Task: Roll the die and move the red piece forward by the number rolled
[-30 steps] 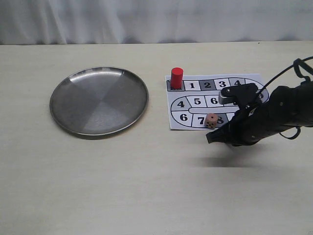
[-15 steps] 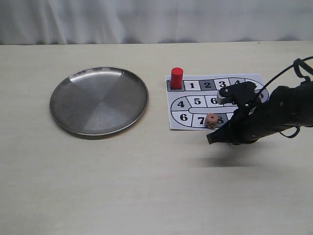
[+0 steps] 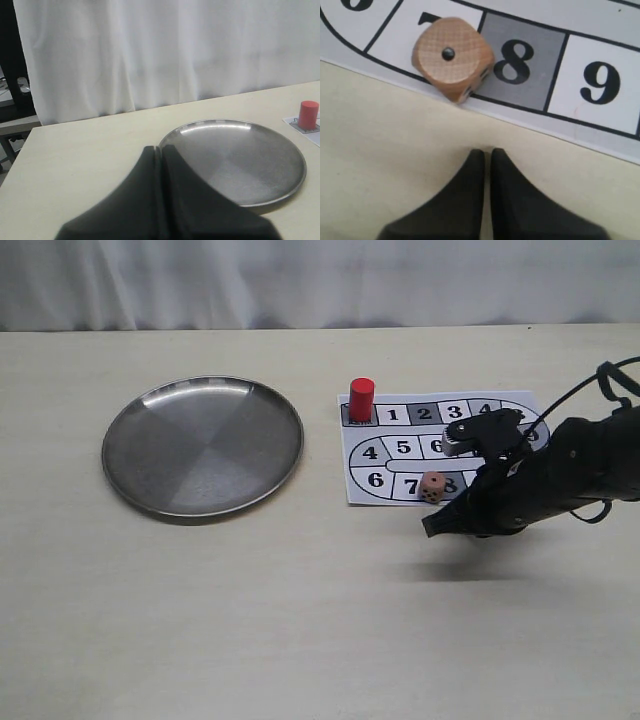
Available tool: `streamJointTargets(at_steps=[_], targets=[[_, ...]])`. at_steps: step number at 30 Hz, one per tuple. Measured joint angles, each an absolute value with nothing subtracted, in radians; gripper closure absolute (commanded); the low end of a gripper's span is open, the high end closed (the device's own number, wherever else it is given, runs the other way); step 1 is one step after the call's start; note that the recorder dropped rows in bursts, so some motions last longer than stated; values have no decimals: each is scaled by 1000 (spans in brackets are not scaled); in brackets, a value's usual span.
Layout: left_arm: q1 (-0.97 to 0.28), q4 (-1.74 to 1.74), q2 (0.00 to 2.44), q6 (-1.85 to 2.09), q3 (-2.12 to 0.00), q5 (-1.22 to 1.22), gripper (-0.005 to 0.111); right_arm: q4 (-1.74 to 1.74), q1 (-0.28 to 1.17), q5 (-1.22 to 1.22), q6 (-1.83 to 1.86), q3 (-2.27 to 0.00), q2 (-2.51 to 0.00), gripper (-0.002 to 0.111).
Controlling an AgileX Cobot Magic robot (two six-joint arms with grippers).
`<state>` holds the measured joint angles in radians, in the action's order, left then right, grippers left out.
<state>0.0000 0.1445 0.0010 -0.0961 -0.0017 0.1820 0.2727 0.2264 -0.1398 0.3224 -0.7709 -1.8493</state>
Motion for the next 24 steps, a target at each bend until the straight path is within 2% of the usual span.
streamJointTargets(at_steps=[9,24], targets=[[0,144,1,-96,-2,182,107,273,304,-103,345,-771,-1857,104],[0,144,1,-96,-2,182,107,273,305,-103,348,-771,-1857,104]])
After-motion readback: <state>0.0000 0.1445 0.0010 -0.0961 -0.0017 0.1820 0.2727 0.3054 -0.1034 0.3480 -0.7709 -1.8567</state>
